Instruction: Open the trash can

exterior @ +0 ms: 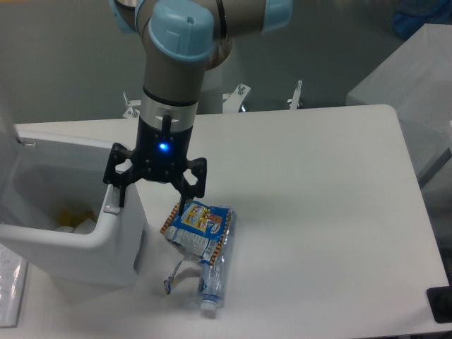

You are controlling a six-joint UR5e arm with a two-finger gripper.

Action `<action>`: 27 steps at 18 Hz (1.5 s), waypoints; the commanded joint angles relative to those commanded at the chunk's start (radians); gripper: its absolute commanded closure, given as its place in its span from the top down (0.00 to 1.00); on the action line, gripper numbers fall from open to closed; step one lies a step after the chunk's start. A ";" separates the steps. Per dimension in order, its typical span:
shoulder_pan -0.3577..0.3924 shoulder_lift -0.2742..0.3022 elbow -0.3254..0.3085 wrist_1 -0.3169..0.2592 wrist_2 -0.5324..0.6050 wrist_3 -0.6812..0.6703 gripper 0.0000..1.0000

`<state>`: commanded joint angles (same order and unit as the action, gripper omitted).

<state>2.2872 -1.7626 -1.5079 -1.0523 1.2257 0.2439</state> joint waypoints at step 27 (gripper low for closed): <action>0.302 0.035 0.132 -0.278 0.318 0.840 1.00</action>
<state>2.5893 -1.7272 -1.3760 -1.3300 1.5432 1.0843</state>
